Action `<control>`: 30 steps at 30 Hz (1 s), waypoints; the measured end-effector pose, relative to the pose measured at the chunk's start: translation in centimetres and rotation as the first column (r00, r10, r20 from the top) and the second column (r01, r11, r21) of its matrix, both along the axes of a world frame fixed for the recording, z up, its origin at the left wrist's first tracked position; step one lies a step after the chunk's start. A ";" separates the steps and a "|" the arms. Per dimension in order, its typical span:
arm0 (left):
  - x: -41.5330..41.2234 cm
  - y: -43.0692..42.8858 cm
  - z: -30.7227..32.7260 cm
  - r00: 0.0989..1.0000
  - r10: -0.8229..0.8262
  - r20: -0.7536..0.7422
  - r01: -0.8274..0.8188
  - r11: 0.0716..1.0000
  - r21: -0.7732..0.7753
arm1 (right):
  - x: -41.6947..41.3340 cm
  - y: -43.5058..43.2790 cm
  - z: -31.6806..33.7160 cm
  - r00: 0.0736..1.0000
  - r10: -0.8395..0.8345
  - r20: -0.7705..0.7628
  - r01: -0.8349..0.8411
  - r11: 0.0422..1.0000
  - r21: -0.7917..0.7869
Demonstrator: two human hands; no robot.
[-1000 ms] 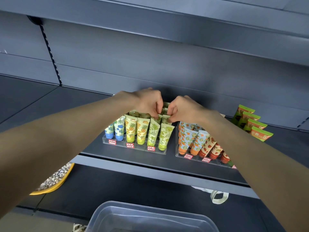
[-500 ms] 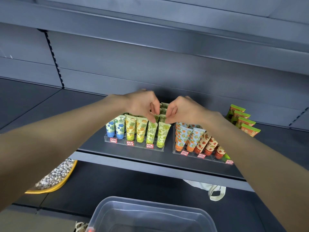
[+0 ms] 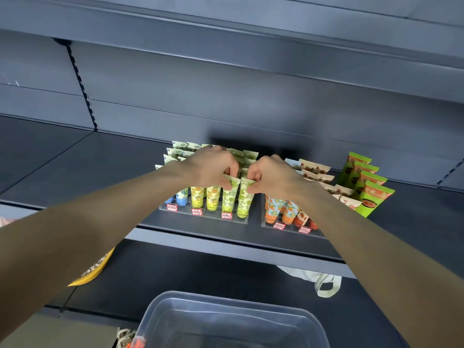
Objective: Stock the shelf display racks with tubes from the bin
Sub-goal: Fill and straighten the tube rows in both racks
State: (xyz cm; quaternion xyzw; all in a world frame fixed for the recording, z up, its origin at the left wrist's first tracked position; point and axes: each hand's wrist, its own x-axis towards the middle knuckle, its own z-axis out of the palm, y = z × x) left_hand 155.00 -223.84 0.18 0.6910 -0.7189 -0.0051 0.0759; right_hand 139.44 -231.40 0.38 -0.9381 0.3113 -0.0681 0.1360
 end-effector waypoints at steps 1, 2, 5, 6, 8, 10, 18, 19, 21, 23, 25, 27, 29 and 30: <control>0.0 0.0 0.0 1.000 -0.004 0.011 0.004 1.000 -0.011 | 0.0 0.0 0.0 1.000 0.003 0.001 -0.003 1.000 -0.007; -0.1 0.0 0.0 1.000 -0.008 0.020 0.009 1.000 -0.020 | 0.0 -0.1 0.1 1.000 0.008 -0.002 -0.008 1.000 -0.017; -0.2 -0.1 0.0 0.999 -0.012 0.032 0.014 0.999 -0.033 | 0.0 -0.1 0.0 1.000 0.015 -0.011 -0.015 0.999 -0.030; -0.3 -0.2 0.0 0.999 -0.011 0.030 0.012 0.999 -0.033 | 0.0 -0.1 0.0 1.000 0.014 -0.016 -0.015 1.000 -0.028; -0.3 -0.3 -0.1 1.000 -0.006 0.021 0.007 1.000 -0.029 | 0.1 -0.1 0.0 1.000 0.013 -0.025 -0.014 1.000 -0.022; -0.2 -0.2 -0.1 1.000 0.001 0.009 -0.001 1.000 -0.022 | 0.1 -0.1 0.0 0.999 0.016 -0.029 -0.016 1.000 -0.018; -0.1 -0.2 -0.2 1.000 0.020 -0.013 -0.021 1.000 -0.011 | 0.4 -0.2 0.0 0.998 0.030 -0.046 -0.031 0.999 -0.009; -0.1 -0.1 -0.2 1.000 0.024 -0.016 -0.024 1.000 -0.006 | 0.4 -0.3 0.0 0.998 0.030 -0.047 -0.031 0.999 -0.008; 0.0 -0.1 -0.3 0.999 0.031 -0.026 -0.031 1.000 0.005 | 0.5 -0.3 -0.1 0.998 0.031 -0.053 -0.031 1.000 -0.004; 0.0 -0.1 -0.4 0.999 0.033 -0.036 -0.033 0.999 0.008 | 0.5 -0.4 -0.1 0.998 0.032 -0.057 -0.032 0.999 0.001; 0.0 -0.1 -0.4 0.999 0.031 -0.035 -0.031 1.000 0.005 | 0.6 -0.4 -0.1 0.998 0.033 -0.061 -0.033 0.999 0.006; -0.1 -0.1 -0.3 0.999 0.028 -0.025 -0.028 1.000 -0.002 | 0.5 -0.5 0.0 0.998 0.028 -0.055 -0.028 1.000 0.010; -0.1 -0.1 -0.2 0.999 0.025 -0.022 -0.025 1.000 -0.012 | 0.5 -0.5 0.1 0.998 0.026 -0.052 -0.026 1.000 0.009; -0.1 -0.1 -0.1 0.999 0.022 -0.025 -0.023 1.000 -0.013 | 0.5 -0.5 0.1 0.998 0.024 -0.052 -0.023 1.000 0.008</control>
